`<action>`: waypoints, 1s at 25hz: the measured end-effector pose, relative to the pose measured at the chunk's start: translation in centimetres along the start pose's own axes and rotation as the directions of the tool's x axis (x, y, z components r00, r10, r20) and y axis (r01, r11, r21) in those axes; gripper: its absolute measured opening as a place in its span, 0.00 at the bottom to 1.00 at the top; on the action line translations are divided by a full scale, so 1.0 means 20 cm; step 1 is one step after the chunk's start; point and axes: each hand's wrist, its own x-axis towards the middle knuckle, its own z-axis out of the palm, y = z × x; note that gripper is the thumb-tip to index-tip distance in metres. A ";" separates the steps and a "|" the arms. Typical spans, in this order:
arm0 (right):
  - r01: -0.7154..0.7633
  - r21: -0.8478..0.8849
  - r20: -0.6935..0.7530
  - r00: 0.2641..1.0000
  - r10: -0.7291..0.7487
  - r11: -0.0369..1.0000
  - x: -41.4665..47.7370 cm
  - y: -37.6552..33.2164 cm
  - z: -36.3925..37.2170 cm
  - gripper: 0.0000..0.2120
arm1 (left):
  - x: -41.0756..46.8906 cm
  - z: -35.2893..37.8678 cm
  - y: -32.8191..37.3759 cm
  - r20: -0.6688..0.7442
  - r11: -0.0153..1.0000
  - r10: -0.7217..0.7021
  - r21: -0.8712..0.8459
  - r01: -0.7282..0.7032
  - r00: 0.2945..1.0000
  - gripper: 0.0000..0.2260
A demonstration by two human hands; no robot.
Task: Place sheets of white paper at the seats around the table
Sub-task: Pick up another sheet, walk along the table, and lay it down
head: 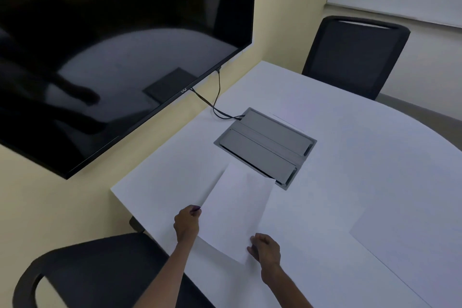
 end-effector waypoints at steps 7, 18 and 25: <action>-0.092 0.058 -0.076 0.992 0.097 0.994 0.20 0.04 0.25 0.08 | 0.40 0.09 -0.08 0.047 0.999 -0.004 0.041 0.002 0.999 0.08; -0.091 -0.035 -0.241 0.967 0.080 0.995 0.25 0.02 0.40 0.01 | 0.57 0.13 -0.12 0.062 1.000 -0.031 0.004 0.031 0.998 0.07; -0.097 -0.077 -0.331 0.941 0.066 0.992 0.25 0.01 0.46 0.02 | 0.60 0.15 -0.14 0.039 1.000 -0.016 0.007 0.015 0.999 0.07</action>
